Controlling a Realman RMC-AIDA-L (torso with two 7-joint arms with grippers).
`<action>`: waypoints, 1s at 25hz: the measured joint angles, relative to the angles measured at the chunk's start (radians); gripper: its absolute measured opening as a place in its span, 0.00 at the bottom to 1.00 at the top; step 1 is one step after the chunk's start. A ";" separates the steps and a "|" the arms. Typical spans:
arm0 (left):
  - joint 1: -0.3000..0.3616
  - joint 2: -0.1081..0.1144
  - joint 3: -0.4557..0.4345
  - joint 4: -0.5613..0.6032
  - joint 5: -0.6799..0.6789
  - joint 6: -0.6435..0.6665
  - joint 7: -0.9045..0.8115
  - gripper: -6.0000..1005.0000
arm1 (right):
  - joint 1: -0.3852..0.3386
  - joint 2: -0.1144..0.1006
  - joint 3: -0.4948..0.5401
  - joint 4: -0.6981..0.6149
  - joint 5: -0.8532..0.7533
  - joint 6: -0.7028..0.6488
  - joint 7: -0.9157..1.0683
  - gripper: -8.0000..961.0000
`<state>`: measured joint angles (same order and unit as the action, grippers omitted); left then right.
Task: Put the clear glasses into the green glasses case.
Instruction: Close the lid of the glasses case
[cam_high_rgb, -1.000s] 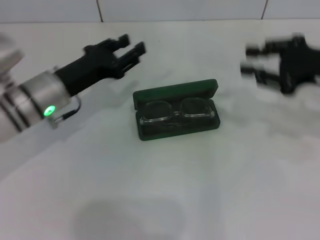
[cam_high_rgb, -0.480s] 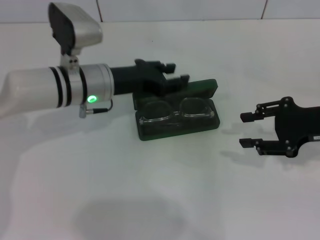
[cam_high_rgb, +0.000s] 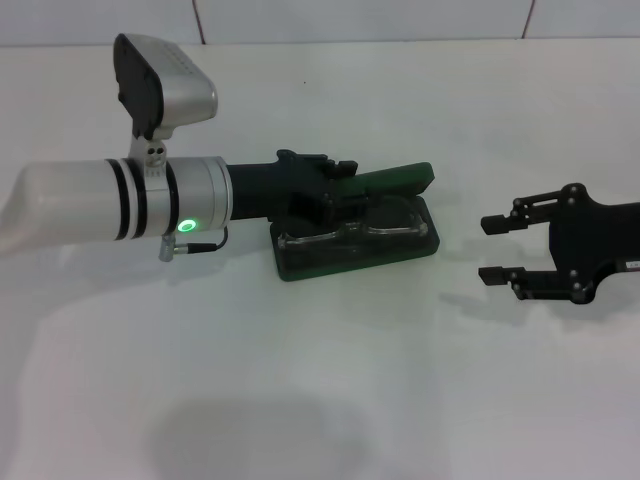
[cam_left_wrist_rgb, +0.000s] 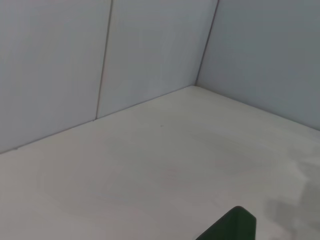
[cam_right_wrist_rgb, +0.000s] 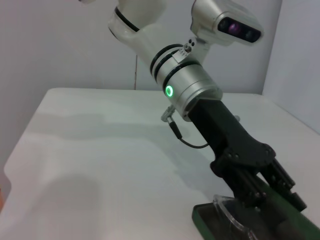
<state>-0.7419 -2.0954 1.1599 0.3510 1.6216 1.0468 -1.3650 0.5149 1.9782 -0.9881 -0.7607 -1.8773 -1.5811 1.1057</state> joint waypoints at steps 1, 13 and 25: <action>0.003 0.000 0.000 0.001 0.000 0.000 0.000 0.53 | 0.003 0.000 0.000 0.002 0.000 0.004 0.000 0.54; 0.058 0.006 -0.004 0.071 -0.126 0.107 0.011 0.53 | 0.006 0.000 -0.007 0.003 -0.002 0.022 0.000 0.54; 0.032 0.007 0.084 0.049 -0.160 -0.070 -0.025 0.53 | 0.008 0.006 -0.009 0.001 -0.017 0.027 0.000 0.54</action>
<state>-0.7099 -2.0887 1.2438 0.4003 1.4619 0.9764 -1.3903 0.5231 1.9844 -0.9971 -0.7593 -1.8939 -1.5538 1.1053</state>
